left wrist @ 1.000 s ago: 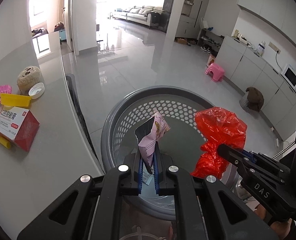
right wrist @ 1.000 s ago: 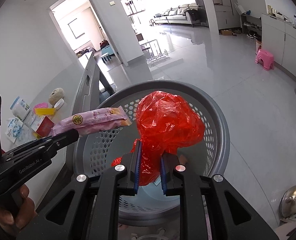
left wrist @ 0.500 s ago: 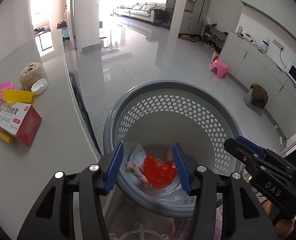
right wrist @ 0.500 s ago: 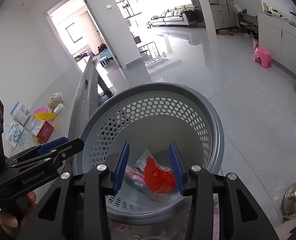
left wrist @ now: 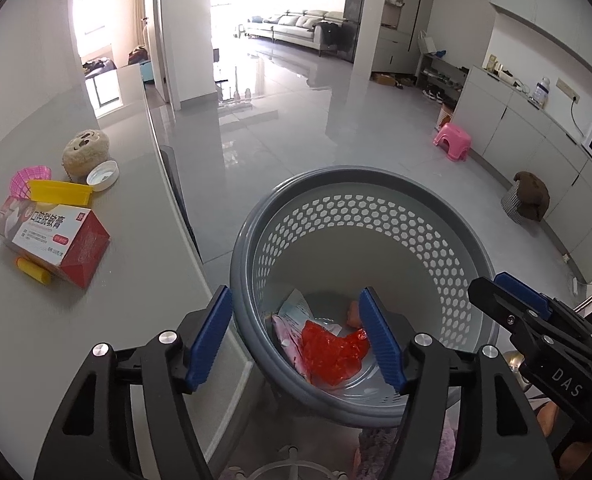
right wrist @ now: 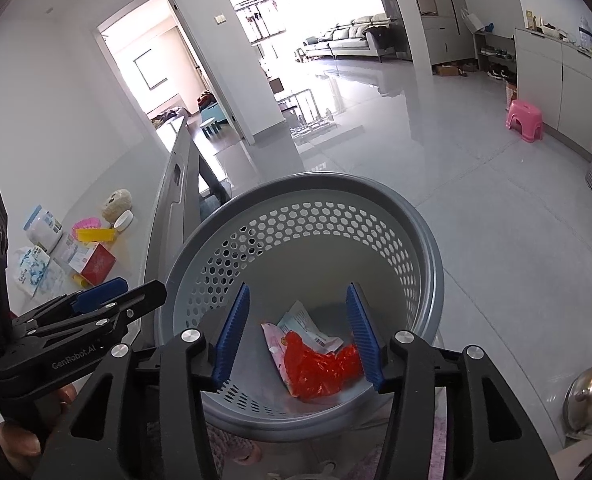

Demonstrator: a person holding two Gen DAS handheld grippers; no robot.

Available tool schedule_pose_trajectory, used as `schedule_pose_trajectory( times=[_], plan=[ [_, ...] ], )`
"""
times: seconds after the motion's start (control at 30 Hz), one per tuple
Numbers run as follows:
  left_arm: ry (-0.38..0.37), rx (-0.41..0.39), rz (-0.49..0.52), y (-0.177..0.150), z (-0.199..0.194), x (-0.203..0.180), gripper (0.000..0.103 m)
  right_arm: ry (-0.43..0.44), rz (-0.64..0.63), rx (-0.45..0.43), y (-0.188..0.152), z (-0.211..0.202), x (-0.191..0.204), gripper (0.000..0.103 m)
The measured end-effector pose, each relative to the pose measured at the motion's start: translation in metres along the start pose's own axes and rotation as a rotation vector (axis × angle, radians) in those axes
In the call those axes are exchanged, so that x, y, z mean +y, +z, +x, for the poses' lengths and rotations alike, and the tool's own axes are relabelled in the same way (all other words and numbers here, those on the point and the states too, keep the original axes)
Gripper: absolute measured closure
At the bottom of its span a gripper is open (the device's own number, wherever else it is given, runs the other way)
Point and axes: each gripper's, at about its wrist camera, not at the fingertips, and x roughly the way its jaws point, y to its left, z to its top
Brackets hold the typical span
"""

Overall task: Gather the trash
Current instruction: 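Carry both items over the grey basket and open both tools to drop them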

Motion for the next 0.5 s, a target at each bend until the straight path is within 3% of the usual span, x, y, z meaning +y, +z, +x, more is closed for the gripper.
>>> schedule_pose_trajectory(
  times=[0.5],
  plan=[
    [0.098, -0.085, -0.045, -0.009, -0.039, 0.027, 0.022, 0.040, -0.058, -0.031, -0.004, -0.017, 0.027, 0.034]
  ],
)
